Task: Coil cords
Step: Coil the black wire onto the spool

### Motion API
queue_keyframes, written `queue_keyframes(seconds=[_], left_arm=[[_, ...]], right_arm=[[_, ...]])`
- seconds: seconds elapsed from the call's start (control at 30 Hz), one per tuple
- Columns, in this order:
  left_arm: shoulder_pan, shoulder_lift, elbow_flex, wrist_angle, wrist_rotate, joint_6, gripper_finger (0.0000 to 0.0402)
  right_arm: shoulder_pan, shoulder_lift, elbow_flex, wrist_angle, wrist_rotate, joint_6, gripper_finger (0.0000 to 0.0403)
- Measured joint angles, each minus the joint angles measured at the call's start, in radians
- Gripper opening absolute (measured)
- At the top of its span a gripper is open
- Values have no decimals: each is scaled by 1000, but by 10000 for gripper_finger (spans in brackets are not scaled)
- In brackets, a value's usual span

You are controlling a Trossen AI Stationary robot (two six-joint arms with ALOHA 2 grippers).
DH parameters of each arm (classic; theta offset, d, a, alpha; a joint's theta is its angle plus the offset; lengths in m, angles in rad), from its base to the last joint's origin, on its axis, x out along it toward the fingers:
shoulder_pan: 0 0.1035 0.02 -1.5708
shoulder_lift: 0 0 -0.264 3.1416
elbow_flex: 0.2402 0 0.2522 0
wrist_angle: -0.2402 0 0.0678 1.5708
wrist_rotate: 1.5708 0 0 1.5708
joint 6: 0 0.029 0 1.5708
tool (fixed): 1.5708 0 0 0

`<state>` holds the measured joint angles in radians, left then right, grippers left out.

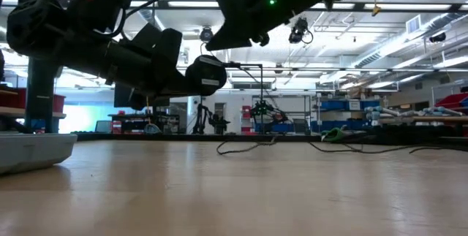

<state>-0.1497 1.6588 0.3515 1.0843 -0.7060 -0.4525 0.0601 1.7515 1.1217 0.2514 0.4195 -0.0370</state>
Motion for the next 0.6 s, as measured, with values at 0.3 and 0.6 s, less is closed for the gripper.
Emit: queue_keyframes(seconds=[0.3,0.6], left_arm=[[12,0,1,9,-48,-26,0],[17,0,5,60,-43,-23,0]], right_arm=[[34,69,5,49,-106,27,0],[25,128,4,-59,-134,142,17]])
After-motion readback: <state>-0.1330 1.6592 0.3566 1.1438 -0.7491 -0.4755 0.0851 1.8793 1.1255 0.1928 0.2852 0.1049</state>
